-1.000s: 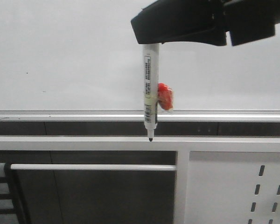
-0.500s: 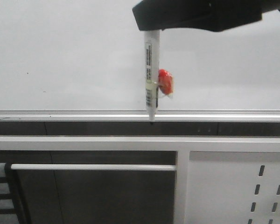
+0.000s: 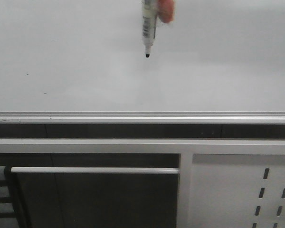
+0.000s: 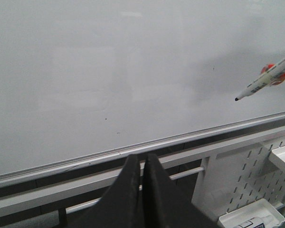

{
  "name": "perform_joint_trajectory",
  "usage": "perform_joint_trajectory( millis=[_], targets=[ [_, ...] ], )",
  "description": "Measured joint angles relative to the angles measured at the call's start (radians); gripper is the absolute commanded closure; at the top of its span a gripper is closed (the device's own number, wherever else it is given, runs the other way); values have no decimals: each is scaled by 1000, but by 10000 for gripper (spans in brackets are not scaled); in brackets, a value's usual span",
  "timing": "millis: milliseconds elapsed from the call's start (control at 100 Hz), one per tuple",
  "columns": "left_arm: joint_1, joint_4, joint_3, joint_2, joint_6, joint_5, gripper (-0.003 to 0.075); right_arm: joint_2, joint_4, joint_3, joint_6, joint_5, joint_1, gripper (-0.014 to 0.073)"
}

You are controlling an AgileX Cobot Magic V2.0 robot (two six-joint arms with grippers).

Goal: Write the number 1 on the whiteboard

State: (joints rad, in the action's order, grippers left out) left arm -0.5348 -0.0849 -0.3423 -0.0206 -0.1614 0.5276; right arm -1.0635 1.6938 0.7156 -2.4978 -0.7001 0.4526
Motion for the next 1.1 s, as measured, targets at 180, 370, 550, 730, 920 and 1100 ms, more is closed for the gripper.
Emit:
perform_joint_trajectory(
  millis=[180,370,550,730,920,1100],
  targets=[
    [0,0,8,0,0,0,738,17,-49,0,-102,-7,4,665],
    [0,1,12,0,0,-2,738,17,-62,0,-253,28,38,665],
    [0,1,12,0,0,-2,738,18,-62,0,-340,66,52,665],
    [0,1,12,0,0,-2,738,18,-63,0,-431,63,52,665],
    [0,2,12,0,0,-2,738,18,-64,0,-471,56,52,665],
    [0,3,12,0,0,-2,738,18,-64,0,-480,66,52,665]
  ],
)
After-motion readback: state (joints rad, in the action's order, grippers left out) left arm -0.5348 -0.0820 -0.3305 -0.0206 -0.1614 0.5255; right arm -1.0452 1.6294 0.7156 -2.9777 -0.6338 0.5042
